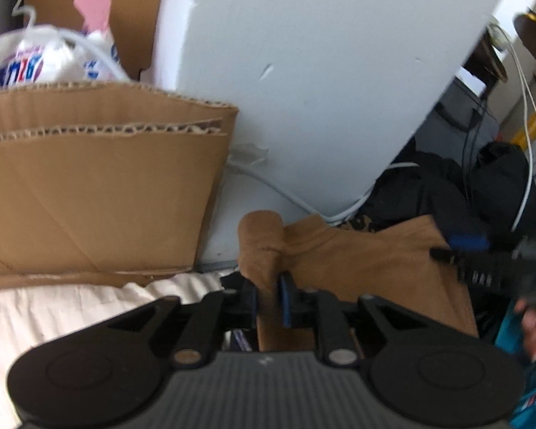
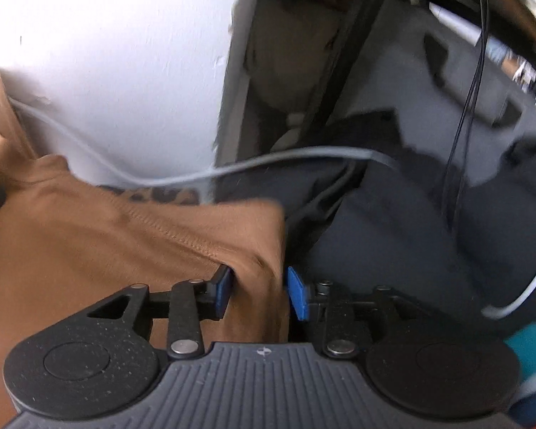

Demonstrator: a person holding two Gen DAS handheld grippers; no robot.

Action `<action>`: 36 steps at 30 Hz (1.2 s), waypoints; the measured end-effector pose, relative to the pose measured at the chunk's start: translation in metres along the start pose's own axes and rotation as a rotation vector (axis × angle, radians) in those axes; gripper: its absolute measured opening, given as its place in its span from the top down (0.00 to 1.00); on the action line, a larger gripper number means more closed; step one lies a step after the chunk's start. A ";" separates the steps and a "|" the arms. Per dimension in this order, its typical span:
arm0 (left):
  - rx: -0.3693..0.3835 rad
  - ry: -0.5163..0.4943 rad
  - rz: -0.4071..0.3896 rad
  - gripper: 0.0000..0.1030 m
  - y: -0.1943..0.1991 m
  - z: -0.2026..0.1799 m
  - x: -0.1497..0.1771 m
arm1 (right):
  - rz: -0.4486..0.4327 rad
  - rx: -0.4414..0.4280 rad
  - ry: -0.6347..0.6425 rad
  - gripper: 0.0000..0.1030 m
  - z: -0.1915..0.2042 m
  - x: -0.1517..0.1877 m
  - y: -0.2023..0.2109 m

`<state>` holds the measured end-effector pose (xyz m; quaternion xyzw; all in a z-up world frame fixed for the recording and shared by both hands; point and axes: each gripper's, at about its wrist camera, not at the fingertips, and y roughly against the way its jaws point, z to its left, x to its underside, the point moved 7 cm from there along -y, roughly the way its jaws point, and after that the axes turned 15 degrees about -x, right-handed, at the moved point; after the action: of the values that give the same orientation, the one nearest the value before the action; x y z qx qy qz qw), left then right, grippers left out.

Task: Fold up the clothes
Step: 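Lower the shirt onto the bed edge and open both tools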

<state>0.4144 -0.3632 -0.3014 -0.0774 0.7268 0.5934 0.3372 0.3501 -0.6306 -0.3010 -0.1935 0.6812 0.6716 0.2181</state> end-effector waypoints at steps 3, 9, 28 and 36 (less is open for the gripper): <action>-0.027 0.034 -0.024 0.54 0.010 0.009 0.000 | -0.022 0.014 0.034 0.61 0.002 -0.012 0.013; -0.003 0.031 -0.083 0.54 0.037 0.006 0.005 | -0.123 -0.009 0.097 0.61 0.018 -0.020 0.052; 0.048 0.094 -0.072 0.54 0.068 -0.010 0.065 | -0.092 -0.073 0.062 0.85 0.034 0.098 0.030; 0.047 0.116 -0.010 0.49 0.063 -0.019 0.109 | -0.092 0.010 0.132 0.90 0.033 0.102 0.029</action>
<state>0.2914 -0.3310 -0.3123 -0.1076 0.7584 0.5690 0.2993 0.2506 -0.5936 -0.3343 -0.2674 0.6877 0.6432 0.2046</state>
